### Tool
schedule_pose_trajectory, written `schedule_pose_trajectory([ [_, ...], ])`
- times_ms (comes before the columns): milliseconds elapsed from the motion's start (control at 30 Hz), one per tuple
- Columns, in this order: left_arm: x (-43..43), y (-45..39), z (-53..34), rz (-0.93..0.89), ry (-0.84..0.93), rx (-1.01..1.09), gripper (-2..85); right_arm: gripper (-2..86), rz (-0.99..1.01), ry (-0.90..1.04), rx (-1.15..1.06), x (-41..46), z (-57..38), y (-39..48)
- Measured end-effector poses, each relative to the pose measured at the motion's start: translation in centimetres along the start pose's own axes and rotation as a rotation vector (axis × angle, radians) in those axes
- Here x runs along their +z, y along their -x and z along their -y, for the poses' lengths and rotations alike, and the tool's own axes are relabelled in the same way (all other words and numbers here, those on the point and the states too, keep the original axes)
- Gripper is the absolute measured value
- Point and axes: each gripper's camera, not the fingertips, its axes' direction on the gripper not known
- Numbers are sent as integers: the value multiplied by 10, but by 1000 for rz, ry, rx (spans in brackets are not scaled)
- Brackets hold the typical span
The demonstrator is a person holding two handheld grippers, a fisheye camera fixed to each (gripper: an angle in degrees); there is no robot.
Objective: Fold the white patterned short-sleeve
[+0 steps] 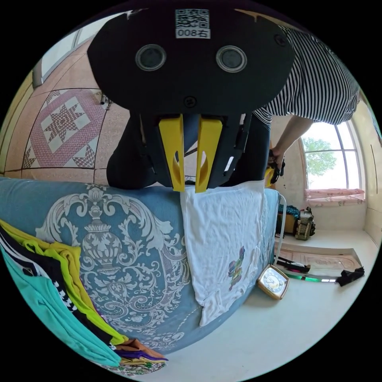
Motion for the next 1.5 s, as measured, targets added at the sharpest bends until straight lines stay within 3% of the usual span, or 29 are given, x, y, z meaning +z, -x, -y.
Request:
schedule_pose_trajectory([
  [400,26,21,-25,-10,74,20,110,69,-77,127,25,-5,39,-25],
  [767,23,37,-67,-13,46,35,29,40,-82,136,45,-39,47,-48],
  [1133,-1,33,-117,-168,-4,134,17,15,216,36,-45,-123,40,-60],
  [1500,-29,19,-174,-271,-16,292,14,12,315,-47,-161,-216,12,-60],
])
